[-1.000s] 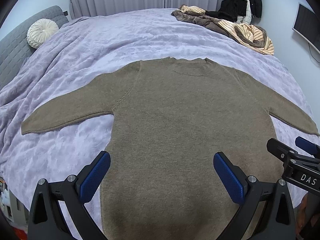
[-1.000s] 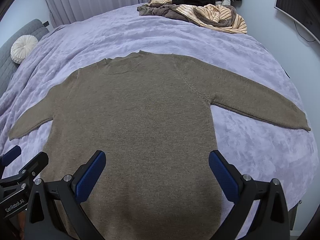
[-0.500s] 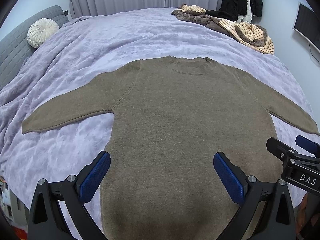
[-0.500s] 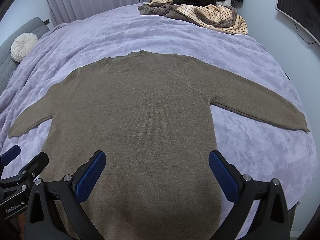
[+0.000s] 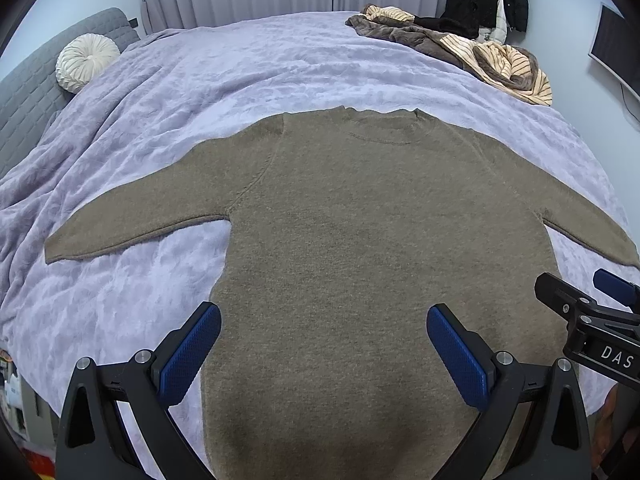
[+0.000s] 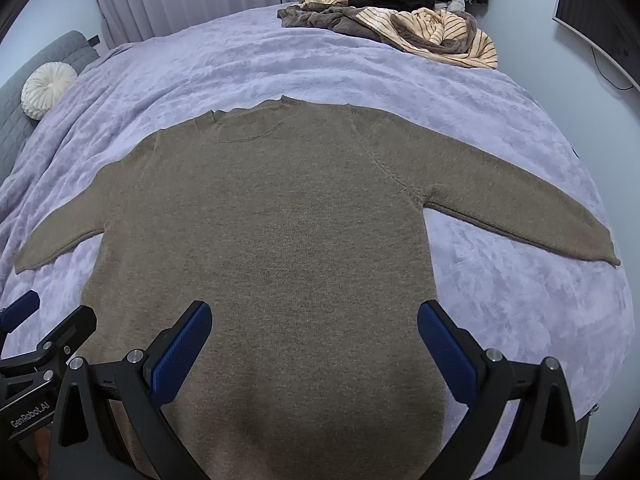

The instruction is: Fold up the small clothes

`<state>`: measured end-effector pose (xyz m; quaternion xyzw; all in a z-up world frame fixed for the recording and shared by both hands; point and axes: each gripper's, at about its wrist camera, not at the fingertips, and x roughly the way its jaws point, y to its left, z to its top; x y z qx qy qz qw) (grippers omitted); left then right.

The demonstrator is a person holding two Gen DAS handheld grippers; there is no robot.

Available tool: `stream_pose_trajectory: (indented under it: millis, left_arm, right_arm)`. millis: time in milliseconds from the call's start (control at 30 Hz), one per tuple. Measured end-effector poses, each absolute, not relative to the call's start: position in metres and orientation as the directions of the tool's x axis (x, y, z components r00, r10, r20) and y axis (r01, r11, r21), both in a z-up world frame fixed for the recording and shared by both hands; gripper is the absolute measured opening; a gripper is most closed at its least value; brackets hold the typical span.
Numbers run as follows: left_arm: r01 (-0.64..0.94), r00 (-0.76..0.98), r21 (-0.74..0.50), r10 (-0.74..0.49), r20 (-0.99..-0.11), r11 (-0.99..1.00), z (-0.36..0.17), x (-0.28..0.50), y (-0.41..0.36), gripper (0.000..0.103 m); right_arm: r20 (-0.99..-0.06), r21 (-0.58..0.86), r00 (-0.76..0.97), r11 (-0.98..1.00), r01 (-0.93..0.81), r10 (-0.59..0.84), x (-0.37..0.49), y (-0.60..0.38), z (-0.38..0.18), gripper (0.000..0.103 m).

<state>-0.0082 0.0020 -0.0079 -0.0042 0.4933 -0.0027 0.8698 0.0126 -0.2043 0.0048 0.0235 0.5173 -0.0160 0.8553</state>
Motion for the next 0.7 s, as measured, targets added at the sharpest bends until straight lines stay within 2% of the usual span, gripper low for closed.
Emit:
stream_pose_trajectory:
  millis: [700]
  left_arm:
    - [-0.002, 0.507, -0.007, -0.005, -0.862, 1.0, -0.0131, -0.0092, 0.0014, 0.103]
  right_arm:
    - [-0.887, 0.021, 0.462, 0.999, 0.047, -0.003, 0.0117, -0.2014, 0.0025, 0.102]
